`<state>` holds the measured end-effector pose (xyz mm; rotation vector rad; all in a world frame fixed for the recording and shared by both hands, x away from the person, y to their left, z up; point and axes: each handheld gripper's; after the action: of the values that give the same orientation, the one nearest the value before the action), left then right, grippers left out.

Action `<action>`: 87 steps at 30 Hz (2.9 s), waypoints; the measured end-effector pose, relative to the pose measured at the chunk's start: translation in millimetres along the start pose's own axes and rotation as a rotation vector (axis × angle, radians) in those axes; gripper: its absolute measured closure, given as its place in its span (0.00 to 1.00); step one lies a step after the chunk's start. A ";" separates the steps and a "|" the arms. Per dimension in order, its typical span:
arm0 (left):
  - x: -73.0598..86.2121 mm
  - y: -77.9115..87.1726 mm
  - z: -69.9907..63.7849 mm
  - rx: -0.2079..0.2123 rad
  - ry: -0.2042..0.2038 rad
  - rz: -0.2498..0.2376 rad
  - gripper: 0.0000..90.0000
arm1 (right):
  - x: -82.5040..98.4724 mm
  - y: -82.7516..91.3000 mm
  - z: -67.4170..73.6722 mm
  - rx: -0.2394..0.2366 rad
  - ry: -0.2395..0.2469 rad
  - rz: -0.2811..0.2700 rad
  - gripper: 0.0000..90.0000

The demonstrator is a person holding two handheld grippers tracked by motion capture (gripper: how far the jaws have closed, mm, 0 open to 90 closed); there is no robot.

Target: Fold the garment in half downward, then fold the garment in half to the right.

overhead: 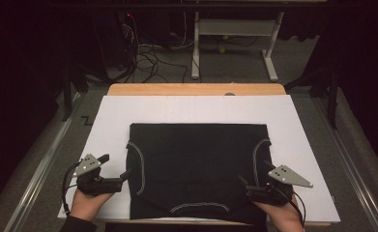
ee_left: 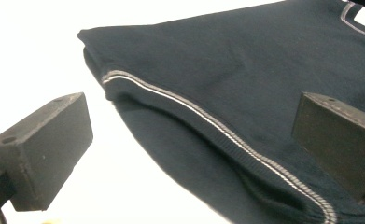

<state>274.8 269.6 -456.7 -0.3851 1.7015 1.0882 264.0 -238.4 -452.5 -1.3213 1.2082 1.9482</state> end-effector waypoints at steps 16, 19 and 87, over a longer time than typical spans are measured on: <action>4.2 2.1 20.4 -0.018 0.045 -0.001 0.00 | -9.3 -32.6 57.9 -0.114 0.088 -0.003 0.00; 5.3 3.2 24.3 -0.026 0.052 -0.002 0.00 | -9.6 -41.4 69.6 -0.138 0.109 0.009 0.00; -79.5 -75.3 84.4 -0.025 0.085 0.076 0.01 | 0.4 -93.3 203.2 -0.405 0.192 0.131 0.01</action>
<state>409.6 278.2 -427.5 -0.3900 1.7914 1.1629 240.2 -16.2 -461.3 -1.7012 1.0398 2.2890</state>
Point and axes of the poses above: each handheld gripper's, and its own axes: y roughly backward along the jaws, x roughly out of its underside, z roughly to its left, and after that the axes turned 6 degrees about -y, right-handed
